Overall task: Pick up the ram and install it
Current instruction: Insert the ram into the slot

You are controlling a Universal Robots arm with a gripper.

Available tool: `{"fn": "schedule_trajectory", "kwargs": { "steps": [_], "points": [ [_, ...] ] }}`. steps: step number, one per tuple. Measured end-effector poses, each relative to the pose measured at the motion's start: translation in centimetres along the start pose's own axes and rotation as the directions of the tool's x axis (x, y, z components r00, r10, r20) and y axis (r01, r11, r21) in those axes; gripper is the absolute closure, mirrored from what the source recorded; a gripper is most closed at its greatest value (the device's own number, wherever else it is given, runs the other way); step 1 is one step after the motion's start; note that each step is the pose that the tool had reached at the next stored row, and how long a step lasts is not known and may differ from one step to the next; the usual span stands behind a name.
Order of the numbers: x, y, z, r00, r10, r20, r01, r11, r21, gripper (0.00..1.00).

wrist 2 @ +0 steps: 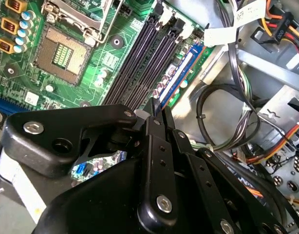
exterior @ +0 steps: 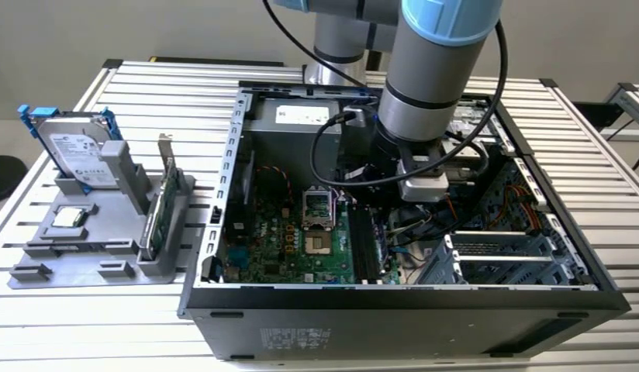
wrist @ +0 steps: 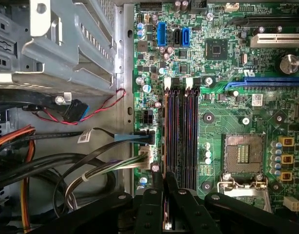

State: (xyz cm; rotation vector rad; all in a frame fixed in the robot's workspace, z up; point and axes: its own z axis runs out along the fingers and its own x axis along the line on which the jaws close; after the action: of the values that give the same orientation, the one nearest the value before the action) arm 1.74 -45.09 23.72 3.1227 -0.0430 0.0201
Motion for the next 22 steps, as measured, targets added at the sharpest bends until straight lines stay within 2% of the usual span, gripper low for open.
{"fn": "schedule_trajectory", "kwargs": {
  "steps": [8,13,22],
  "points": [
    [0.00,0.07,0.06,1.0000,0.000,-0.0001,0.000,1.0000,0.0002,1.00],
    [0.00,0.33,0.42,1.0000,0.000,0.0001,0.000,1.0000,0.0000,1.00],
    [-0.14,0.38,0.84,1.0000,-0.007,0.0001,0.007,1.0000,-0.0001,1.00]
  ]
}}
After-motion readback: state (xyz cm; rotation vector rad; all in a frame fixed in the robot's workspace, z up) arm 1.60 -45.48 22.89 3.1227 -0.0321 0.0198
